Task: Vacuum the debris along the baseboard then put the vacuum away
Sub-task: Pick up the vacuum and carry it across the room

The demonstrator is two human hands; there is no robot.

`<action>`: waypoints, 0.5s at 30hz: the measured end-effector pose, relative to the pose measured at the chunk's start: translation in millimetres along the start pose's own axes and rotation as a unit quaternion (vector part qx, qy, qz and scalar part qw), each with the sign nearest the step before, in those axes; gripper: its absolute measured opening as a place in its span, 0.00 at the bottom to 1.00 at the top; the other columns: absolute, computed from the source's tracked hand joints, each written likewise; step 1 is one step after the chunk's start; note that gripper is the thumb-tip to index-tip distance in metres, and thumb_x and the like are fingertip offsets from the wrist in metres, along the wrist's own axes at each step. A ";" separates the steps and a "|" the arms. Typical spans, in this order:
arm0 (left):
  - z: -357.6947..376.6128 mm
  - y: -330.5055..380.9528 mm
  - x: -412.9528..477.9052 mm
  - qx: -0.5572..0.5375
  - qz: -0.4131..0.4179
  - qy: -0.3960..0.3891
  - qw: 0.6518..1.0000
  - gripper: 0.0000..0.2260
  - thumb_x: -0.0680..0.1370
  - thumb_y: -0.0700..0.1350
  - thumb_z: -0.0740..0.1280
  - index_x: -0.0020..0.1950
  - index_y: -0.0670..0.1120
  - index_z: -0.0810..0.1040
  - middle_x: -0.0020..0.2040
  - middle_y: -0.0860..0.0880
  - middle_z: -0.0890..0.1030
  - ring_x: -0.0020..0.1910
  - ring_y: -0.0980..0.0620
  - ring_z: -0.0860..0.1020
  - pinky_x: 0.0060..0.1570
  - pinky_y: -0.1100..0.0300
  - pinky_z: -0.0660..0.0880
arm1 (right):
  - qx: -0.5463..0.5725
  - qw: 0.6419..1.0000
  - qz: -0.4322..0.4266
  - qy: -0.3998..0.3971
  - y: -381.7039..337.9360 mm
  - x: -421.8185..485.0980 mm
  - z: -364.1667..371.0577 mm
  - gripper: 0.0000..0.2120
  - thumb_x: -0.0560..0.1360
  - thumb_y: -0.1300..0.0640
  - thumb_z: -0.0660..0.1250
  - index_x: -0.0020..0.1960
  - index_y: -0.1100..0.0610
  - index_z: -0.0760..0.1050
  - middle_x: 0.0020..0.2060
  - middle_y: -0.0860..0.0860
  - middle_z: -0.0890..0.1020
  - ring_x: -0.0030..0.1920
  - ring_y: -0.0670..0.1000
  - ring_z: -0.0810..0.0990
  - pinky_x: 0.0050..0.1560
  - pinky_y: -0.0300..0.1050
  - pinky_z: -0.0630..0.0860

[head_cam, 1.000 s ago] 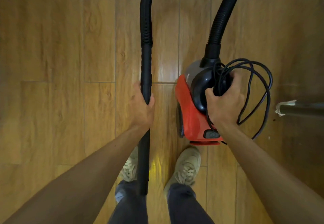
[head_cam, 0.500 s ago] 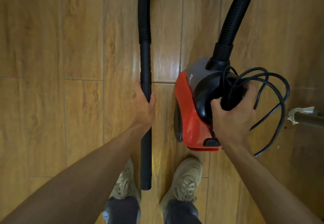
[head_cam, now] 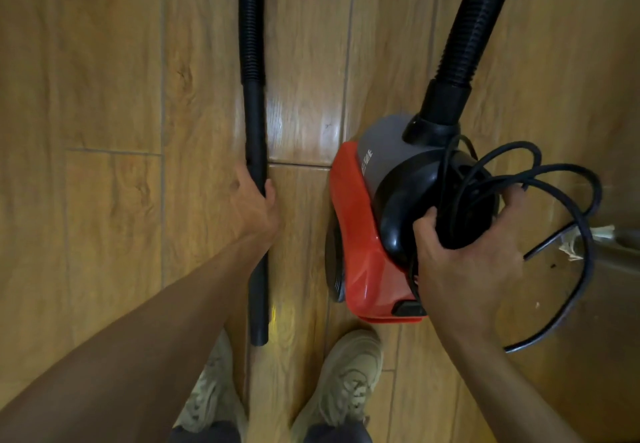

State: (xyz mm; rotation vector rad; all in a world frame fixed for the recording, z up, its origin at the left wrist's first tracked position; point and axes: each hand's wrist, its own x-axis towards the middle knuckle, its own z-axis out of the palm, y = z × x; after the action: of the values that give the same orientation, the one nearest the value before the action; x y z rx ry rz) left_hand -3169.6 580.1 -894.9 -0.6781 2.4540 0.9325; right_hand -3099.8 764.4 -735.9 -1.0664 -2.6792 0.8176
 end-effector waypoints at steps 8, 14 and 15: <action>-38.0 24.3 -16.6 0.114 0.002 -0.053 0.992 0.25 0.79 0.46 0.64 0.73 0.40 0.61 0.68 0.35 0.67 0.65 0.37 0.68 0.62 0.45 0.69 | 0.004 1.000 0.023 0.006 -15.7 -2.3 -5.2 0.26 0.72 0.56 0.71 0.66 0.61 0.66 0.47 0.43 0.73 0.46 0.48 0.78 0.46 0.44 0.74; -128.4 53.7 -56.1 0.251 0.114 -0.131 0.952 0.25 0.78 0.50 0.64 0.71 0.41 0.62 0.66 0.36 0.69 0.65 0.36 0.69 0.60 0.44 0.70 | -0.017 0.995 0.053 -0.085 -31.1 -3.1 -22.2 0.28 0.74 0.52 0.71 0.68 0.59 0.61 0.59 0.55 0.77 0.57 0.57 0.78 0.49 0.45 0.71; -147.1 61.0 -60.4 0.273 0.137 -0.138 0.942 0.25 0.78 0.51 0.65 0.70 0.41 0.63 0.65 0.37 0.70 0.64 0.36 0.69 0.59 0.44 0.70 | -0.021 0.992 0.052 -0.112 -33.8 -2.6 -28.8 0.29 0.74 0.52 0.71 0.68 0.59 0.61 0.61 0.57 0.75 0.60 0.59 0.76 0.53 0.48 0.73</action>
State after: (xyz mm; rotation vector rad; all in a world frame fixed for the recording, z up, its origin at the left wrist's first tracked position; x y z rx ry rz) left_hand -3188.4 534.8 -731.8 -0.0126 2.4129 0.3596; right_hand -3108.6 754.9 -693.3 -1.1985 -2.8572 0.9557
